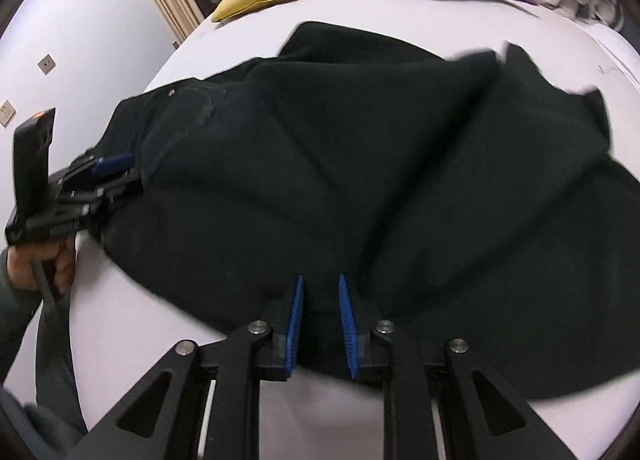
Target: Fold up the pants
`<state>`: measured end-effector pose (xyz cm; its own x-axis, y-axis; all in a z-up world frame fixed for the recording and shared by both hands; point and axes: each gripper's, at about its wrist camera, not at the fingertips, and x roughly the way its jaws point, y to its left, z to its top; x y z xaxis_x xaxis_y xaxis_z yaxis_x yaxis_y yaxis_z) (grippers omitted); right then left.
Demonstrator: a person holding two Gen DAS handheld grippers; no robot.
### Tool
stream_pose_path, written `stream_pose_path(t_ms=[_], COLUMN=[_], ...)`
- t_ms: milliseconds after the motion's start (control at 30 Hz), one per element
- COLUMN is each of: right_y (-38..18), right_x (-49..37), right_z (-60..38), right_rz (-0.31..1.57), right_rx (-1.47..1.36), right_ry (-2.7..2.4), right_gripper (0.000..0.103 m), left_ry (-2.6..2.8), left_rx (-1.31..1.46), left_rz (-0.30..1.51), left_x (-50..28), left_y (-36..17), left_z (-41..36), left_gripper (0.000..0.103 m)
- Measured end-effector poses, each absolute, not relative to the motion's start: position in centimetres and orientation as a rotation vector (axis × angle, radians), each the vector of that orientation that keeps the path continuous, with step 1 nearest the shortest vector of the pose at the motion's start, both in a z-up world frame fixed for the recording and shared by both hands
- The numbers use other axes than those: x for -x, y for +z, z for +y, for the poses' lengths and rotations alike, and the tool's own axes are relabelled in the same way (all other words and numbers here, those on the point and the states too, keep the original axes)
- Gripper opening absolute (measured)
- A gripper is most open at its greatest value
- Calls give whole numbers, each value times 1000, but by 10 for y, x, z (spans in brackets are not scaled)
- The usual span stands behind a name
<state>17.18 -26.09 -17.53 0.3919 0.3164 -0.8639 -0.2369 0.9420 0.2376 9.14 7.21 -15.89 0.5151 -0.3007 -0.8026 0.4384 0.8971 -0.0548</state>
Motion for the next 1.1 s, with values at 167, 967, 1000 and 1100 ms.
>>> stream_pose_path(t_ms=[167,967,1000,1100], right_y=[-134,-91,-99,-130], right_x=[-156,-346,-360,-400], right_z=[-267,-343,-339,-340], right_rz=[1026,988,1009,1089], right_rx=[-74,116,136,182], right_ry=[362,-3,-23,-91], right_gripper=[26,57,57,56], left_ry=[-469,-428,-428,-429], left_rx=[-166,-171,-169,-168], left_rz=[836,908,907,903], left_x=[-81,-97,-97,-96], left_y=[-132,-171,-171,-171], left_z=[63,47,47,47], left_gripper=[68,76,76,76])
